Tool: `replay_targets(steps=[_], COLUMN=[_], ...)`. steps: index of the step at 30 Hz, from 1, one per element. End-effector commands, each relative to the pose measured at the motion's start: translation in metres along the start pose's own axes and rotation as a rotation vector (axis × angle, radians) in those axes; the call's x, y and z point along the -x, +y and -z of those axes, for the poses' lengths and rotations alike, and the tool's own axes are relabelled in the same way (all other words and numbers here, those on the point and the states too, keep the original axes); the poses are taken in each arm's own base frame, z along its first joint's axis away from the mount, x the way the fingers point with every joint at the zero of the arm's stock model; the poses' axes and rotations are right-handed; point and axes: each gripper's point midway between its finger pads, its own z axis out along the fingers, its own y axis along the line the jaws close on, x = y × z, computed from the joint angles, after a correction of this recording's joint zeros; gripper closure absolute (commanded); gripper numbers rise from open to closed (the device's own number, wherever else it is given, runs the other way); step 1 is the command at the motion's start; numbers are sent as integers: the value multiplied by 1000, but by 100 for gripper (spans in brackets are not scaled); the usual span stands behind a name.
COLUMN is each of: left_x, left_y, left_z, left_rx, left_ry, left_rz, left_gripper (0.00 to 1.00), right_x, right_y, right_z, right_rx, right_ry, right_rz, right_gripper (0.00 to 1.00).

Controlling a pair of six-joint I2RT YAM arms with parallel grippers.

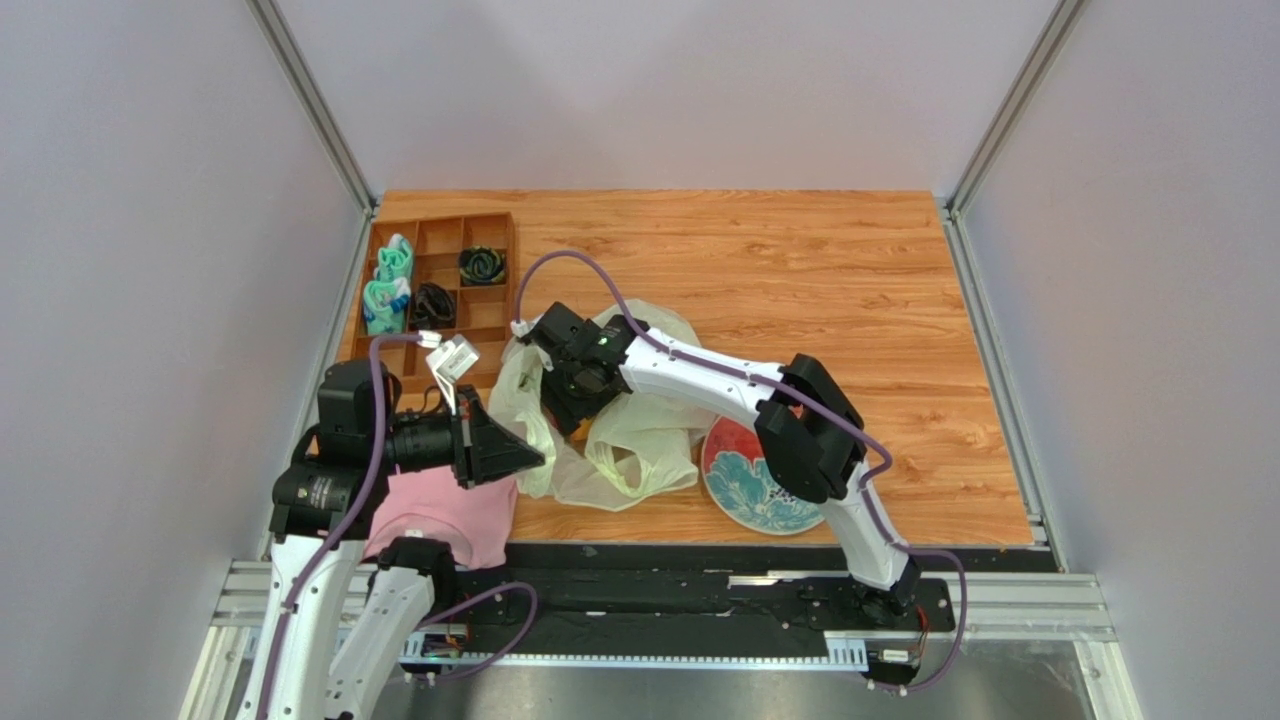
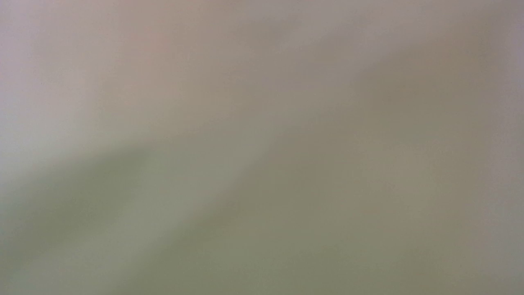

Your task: Take the fake fruits out of the plastic bag

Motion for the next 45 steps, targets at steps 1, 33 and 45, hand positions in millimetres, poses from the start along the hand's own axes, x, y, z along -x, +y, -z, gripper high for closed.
replay_targets(steps=[1,33,45], left_x=[10,76,65], left_y=[-2,46,67], left_z=[-1,-3,-4], left_rx=[-21,101,147], left_ry=[-36,-227,-186], left_rz=[-31,50,97], left_gripper=[100,100,100], right_x=[32,-167,-170], right_y=[1,-135,-190], right_z=[66,191,134], right_rx=[41,319,288], right_ry=[-129,55,64], right_rz=[60,-204,-215], right_gripper=[68,66,54])
